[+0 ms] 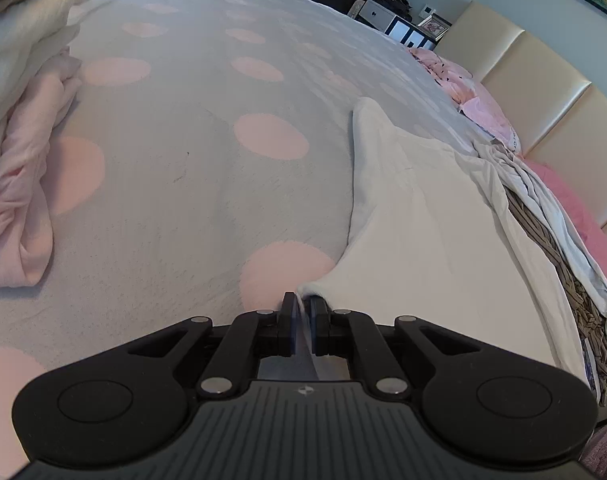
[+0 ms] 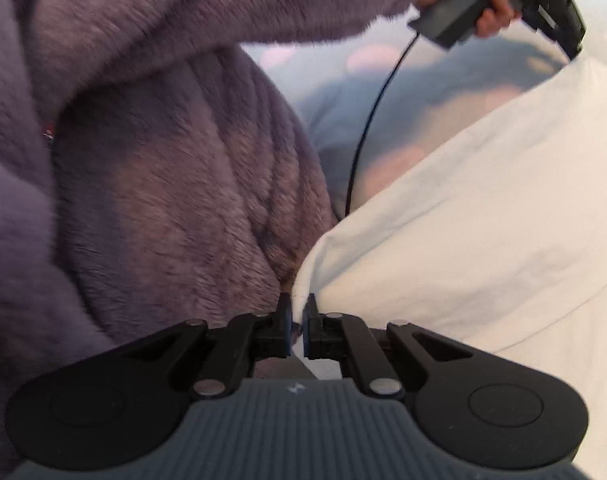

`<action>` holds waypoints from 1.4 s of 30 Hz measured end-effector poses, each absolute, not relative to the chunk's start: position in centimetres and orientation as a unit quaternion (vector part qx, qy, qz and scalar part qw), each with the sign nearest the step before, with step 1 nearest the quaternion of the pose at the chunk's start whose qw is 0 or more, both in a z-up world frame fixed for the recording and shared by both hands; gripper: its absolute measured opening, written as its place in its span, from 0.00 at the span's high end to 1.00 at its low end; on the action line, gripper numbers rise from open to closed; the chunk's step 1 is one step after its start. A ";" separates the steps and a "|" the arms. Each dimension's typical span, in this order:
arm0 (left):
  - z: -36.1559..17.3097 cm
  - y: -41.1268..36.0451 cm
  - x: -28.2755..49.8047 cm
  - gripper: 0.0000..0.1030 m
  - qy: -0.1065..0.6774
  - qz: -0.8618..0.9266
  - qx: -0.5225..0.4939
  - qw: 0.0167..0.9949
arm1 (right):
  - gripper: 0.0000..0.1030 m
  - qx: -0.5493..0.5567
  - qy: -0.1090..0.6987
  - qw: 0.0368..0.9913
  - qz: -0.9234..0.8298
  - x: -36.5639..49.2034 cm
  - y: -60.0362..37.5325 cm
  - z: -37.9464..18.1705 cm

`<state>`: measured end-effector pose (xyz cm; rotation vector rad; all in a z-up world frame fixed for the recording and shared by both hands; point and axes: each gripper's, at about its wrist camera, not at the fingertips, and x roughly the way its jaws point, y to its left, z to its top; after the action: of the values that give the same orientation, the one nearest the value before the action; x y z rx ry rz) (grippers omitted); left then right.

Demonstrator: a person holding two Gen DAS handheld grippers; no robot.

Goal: Fold clothes

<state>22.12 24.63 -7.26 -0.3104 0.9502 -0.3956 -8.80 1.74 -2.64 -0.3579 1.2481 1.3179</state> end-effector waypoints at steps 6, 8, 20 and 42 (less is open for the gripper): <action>-7.6 24.8 21.9 0.91 0.442 -0.194 -0.150 0.863 | 0.86 -0.173 0.549 0.605 0.550 -8.8 3.3 -4.1; -7.5 24.8 21.3 0.90 0.437 -0.190 -0.150 0.866 | 0.63 -0.170 0.547 0.612 0.546 -8.5 3.2 -3.9; -4.4 27.4 13.3 0.72 0.449 -0.179 -0.153 0.862 | 0.74 -0.153 0.541 0.695 0.449 -6.8 -1.2 -4.8; -1.9 14.7 -4.4 0.54 0.555 -0.208 0.101 0.799 | 0.74 -0.134 0.482 0.758 0.420 -8.3 -3.3 -5.6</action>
<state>-4.42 14.72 -1.92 0.2163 1.1919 -0.4453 -8.25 -3.26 -5.60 -0.2928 1.0494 0.9146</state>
